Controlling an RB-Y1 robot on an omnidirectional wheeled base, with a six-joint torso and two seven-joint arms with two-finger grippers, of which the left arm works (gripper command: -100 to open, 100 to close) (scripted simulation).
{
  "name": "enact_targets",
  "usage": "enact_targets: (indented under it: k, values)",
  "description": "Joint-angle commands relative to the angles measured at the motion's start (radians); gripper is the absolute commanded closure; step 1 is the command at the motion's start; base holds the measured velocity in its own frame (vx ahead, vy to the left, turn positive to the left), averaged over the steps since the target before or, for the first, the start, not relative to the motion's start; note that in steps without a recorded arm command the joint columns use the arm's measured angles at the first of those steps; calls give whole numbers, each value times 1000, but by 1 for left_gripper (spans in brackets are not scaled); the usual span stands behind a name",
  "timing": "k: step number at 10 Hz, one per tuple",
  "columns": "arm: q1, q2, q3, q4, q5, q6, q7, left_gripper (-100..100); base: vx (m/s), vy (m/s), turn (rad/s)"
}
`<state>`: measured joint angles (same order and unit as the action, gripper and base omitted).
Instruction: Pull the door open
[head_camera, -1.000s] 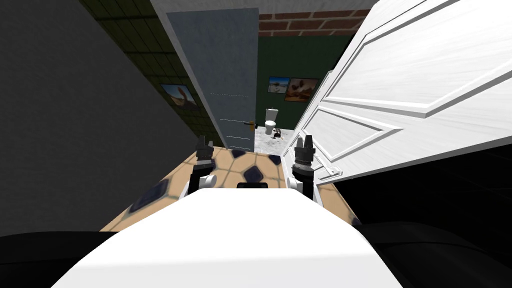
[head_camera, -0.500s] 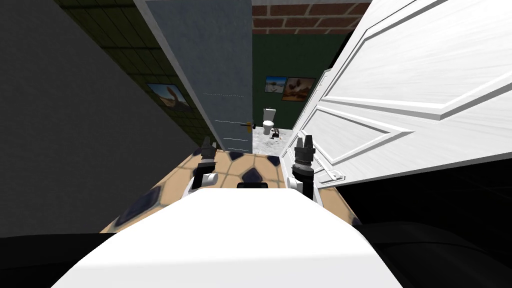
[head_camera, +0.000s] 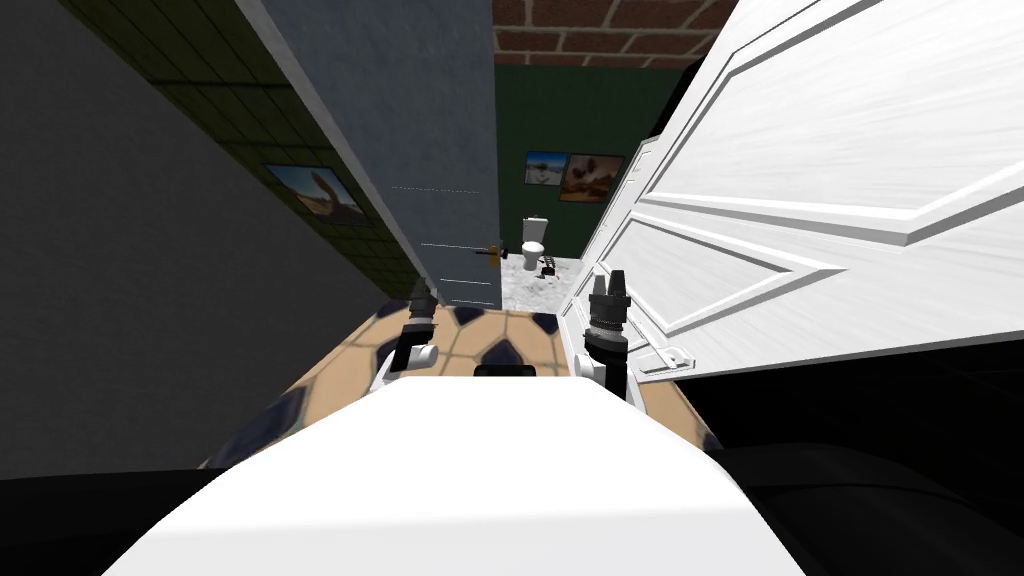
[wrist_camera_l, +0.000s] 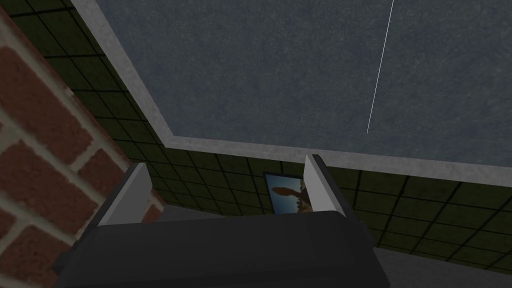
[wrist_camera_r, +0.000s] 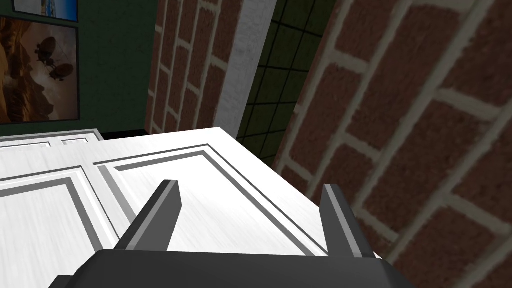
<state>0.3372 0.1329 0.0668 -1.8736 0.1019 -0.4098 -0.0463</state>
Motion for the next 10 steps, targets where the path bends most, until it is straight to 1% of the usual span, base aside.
enact_targets:
  k: [1, 10]
  values:
    - [-17, 7, -2, 33, 3, 6, 9, -100, 105, -1, -70]
    - [-116, 56, -6, 228, 23, 34, 62, -100, 105, -13, -69]
